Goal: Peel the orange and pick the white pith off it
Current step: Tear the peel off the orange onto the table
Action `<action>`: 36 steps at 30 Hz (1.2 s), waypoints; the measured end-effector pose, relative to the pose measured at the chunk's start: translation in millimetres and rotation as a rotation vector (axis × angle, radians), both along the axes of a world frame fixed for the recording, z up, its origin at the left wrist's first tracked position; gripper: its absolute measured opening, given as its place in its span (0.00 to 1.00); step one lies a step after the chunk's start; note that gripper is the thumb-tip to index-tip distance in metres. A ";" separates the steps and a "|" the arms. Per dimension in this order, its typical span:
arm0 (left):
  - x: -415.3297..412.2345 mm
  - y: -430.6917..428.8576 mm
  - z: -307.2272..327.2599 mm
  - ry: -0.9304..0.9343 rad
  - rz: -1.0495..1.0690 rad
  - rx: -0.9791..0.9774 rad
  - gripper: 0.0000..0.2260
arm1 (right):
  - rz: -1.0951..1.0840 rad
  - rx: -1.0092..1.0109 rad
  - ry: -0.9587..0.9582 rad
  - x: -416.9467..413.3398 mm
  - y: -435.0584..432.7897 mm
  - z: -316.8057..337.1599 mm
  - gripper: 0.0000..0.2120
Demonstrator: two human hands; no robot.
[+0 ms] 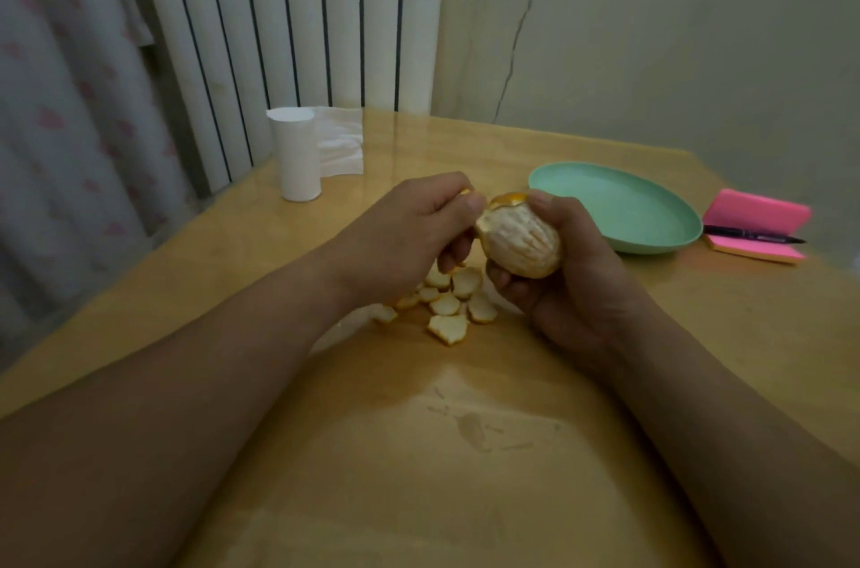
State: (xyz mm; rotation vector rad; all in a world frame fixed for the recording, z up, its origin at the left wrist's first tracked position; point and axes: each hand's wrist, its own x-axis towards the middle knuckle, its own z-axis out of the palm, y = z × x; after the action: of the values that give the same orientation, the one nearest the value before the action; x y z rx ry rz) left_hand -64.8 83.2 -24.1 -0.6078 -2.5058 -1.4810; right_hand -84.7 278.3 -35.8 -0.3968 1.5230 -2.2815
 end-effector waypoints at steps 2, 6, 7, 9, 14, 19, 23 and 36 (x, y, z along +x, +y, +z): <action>1.8 4.5 1.9 -0.109 -0.046 0.192 0.14 | 0.028 -0.097 -0.004 0.1 0.5 0.7 0.15; 0.6 1.4 13.0 -0.362 -0.135 0.753 0.13 | 0.080 -0.228 -0.005 -2.1 7.7 5.6 0.17; 0.3 -3.8 15.4 -0.364 -0.113 0.727 0.13 | 0.069 -0.225 -0.007 -2.6 11.2 6.9 0.18; 1.7 -10.6 14.3 -0.248 0.001 0.315 0.16 | 0.039 -0.135 0.005 -4.6 17.3 6.3 0.19; 5.1 -0.7 3.2 -0.034 0.035 -0.460 0.15 | -0.078 0.158 0.073 -6.2 13.1 0.6 0.16; 2.7 -6.6 7.8 0.064 0.031 -0.433 0.11 | -0.108 0.291 0.113 -1.9 8.9 2.9 0.20; 3.7 -2.6 4.7 0.112 0.030 -0.404 0.18 | -0.056 0.361 0.124 1.8 7.9 3.7 0.21; 2.3 0.4 0.2 0.278 -0.001 -0.374 0.11 | -0.055 0.335 0.312 -3.8 13.6 -3.6 0.23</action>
State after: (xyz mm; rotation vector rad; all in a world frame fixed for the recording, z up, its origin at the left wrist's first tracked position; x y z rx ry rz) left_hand -62.5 83.6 -23.9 -0.8079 -2.5649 -0.8559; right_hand -88.6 291.9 -39.4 -0.6418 2.0509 -2.0177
